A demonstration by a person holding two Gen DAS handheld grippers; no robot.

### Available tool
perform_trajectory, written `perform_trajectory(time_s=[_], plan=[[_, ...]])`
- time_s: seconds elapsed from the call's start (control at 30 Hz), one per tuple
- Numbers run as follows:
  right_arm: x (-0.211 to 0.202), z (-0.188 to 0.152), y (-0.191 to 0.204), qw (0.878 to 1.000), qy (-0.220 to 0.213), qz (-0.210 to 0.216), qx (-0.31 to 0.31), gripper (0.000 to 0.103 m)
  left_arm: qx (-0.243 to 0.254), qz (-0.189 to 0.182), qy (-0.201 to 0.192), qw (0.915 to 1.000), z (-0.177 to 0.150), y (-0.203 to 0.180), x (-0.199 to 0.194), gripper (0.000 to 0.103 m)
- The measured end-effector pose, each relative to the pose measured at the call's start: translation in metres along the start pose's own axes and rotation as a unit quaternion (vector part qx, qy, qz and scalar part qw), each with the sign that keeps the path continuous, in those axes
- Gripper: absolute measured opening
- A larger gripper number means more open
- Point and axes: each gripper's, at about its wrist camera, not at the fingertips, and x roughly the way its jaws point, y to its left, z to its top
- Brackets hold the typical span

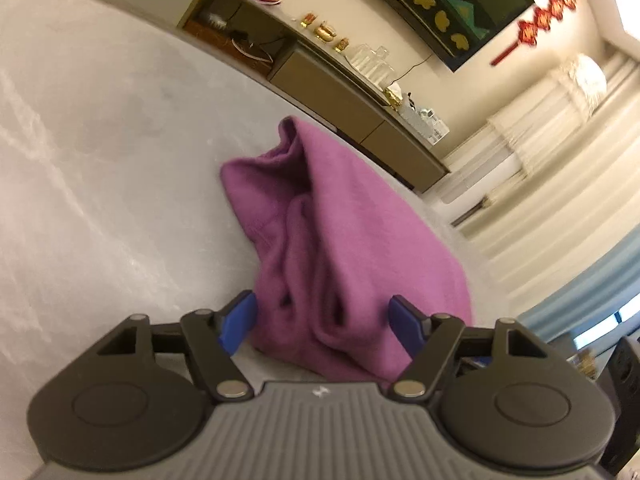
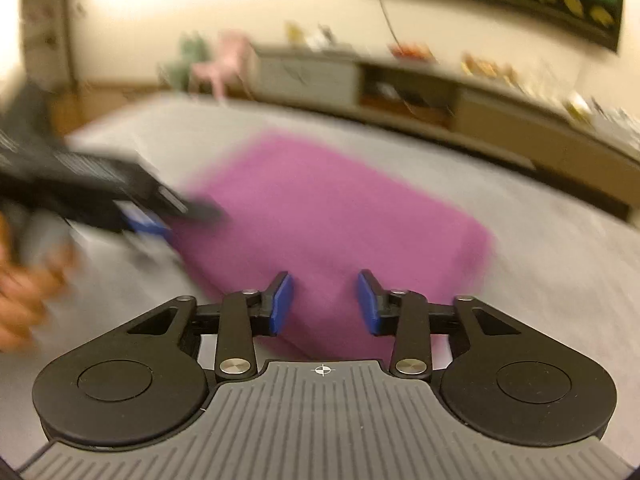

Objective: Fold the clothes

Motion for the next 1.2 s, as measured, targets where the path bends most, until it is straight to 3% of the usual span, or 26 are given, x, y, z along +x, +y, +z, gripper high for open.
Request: perform_trajectory(time_s=[0.1,0.17,0.3,0.43,0.5,0.57,0.63,0.7,0.77,0.83,0.97,1.03,1.07,1.13,1.2], plan=[[0.001,0.003,-0.016,1.0,0.003,0.017,0.02,0.032,0.035,0.034,-0.005,0.9988,-0.002,-0.012,-0.004,0.071],[-0.003,0.011,-0.02,0.999,0.0,0.026,0.036,0.034,0.074,0.06,-0.03,0.995,-0.001,-0.026,-0.016,0.071],[-0.013,0.025,-0.029,0.996,-0.037,0.019,0.076,0.041,0.173,0.068,-0.11,0.9763,0.009,-0.071,-0.042,0.072],[0.009,0.041,-0.052,0.993,-0.042,-0.003,0.106,0.041,0.231,0.039,-0.075,0.9692,0.021,-0.091,-0.004,0.073],[0.028,0.044,-0.062,0.993,-0.028,-0.013,0.115,0.041,0.24,0.052,-0.047,0.9682,0.025,-0.086,0.025,0.073],[0.048,0.042,-0.074,0.992,-0.015,-0.017,0.123,0.046,0.233,0.063,-0.022,0.9702,0.026,-0.073,0.048,0.077],[0.059,0.036,-0.086,0.989,0.001,-0.003,0.147,0.055,0.182,0.048,-0.004,0.9821,0.027,-0.051,0.057,0.086],[0.064,0.028,-0.101,0.98,0.012,0.03,0.199,0.057,0.13,0.023,0.002,0.9913,0.026,-0.03,0.057,0.086],[0.069,0.024,-0.112,0.973,0.016,0.052,0.226,0.061,0.137,0.027,-0.004,0.9902,0.025,-0.031,0.051,0.085],[0.068,0.025,-0.116,0.971,0.014,0.057,0.23,0.06,0.148,0.026,-0.016,0.9885,0.024,-0.041,0.035,0.074],[0.026,0.037,-0.094,0.985,-0.051,0.028,0.163,0.053,0.18,-0.011,-0.062,0.9817,0.013,-0.054,-0.015,0.078],[0.008,0.033,-0.076,0.988,-0.071,0.048,0.13,0.053,0.173,-0.004,-0.049,0.9837,0.002,-0.046,-0.017,0.077],[0.007,0.029,-0.068,0.989,-0.066,0.059,0.117,0.051,0.169,0.004,-0.04,0.9849,-0.003,-0.041,-0.014,0.077],[0.029,0.015,-0.056,0.994,-0.01,0.056,0.097,0.049,0.158,0.045,-0.008,0.9863,-0.011,-0.029,0.004,0.076],[0.04,0.0,-0.052,0.995,0.001,0.042,0.088,0.053,0.148,0.046,-0.005,0.9879,-0.018,-0.019,0.001,0.075]])
